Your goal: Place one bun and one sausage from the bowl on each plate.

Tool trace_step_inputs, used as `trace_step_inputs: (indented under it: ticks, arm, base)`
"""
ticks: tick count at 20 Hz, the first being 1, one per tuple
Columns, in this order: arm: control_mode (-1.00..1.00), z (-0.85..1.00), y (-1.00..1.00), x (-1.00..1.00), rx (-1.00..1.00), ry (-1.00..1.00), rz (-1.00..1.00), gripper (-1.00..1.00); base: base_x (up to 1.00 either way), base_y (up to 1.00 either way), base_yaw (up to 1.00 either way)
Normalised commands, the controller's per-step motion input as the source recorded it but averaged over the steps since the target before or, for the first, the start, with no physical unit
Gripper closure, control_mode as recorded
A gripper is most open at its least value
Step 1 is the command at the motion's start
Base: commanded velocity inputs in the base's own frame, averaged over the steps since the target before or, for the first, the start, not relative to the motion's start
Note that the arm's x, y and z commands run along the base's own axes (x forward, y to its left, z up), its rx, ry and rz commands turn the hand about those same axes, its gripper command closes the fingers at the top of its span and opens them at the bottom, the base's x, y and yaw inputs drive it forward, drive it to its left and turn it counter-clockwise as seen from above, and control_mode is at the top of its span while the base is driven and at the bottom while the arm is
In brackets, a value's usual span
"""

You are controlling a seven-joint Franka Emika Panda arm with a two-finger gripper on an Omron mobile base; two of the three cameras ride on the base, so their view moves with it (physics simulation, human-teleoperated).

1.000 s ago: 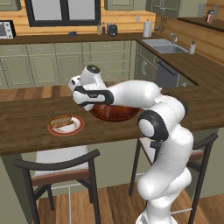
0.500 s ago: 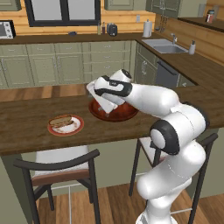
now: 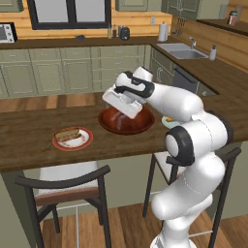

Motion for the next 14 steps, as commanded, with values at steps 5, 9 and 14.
trace_step_inputs:
  ticks: [5, 9, 14]
  arm:
    - [-1.0, -0.14, -0.39, 0.21, -0.33, 0.03, 0.02, -1.0]
    - [-1.0, -0.21, -0.85, 0.02, -0.03, -0.06, 0.0, -1.0]
    - [-1.0, -0.56, -0.91, 0.02, 0.04, -0.04, 0.0, -1.0]
  base:
    - [0.0, 0.0, 0.0]
    - [0.0, 0.0, 0.0]
    - [0.0, 0.0, 0.0]
